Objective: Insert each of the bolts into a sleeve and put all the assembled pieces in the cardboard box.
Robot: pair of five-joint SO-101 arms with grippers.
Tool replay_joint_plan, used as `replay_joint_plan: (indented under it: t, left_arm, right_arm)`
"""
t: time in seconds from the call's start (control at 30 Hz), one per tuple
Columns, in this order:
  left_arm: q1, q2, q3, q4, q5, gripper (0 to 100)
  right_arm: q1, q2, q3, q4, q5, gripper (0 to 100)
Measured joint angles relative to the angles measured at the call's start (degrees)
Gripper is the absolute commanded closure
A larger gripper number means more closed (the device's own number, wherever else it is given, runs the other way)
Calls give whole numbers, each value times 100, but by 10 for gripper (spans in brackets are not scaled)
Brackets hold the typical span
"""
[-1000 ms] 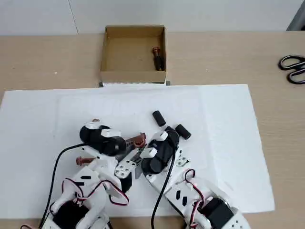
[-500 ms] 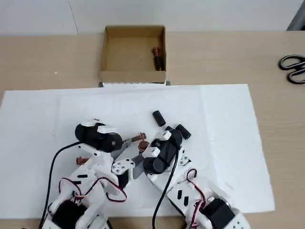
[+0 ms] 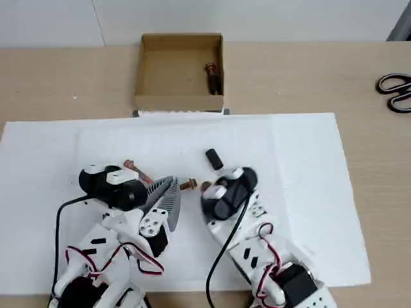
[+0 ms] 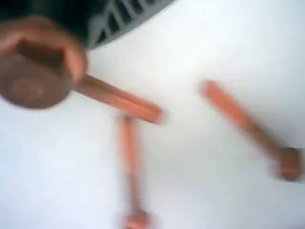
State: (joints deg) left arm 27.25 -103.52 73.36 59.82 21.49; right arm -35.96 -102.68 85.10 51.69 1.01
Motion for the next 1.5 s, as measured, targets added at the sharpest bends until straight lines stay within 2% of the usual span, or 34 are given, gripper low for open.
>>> replay_joint_plan:
  t: [0.17,0.27,0.37,0.47,0.57,0.8,1.1,1.33,1.5]
  left_arm:
    - [-1020,0,0,-88,0,994]
    - [-1635,0,0,-88,0,994]
    - [-1881,0,0,-35,9,994]
    - [-1943,0,220,149,9,994]
    - [-1943,0,369,193,9,994]
    - [-1960,0,651,193,-176,994]
    - [-1960,0,686,290,-264,994]
    - [-1960,0,686,316,-264,994]
    - [-1960,0,686,316,-264,994]
  right_arm:
    - [545,9,9,-62,0,996]
    - [853,97,0,-492,0,997]
    - [905,536,-185,-809,-62,997]
    - [1029,1459,-879,-897,-448,997]
    - [1248,2831,-1934,-949,-730,997]
    - [1626,6708,-5073,-976,-826,997]
    - [1635,11077,-9477,-985,-826,996]
    - [1635,13829,-12290,-985,-826,996]
    - [1609,15244,-13969,-985,-826,995]
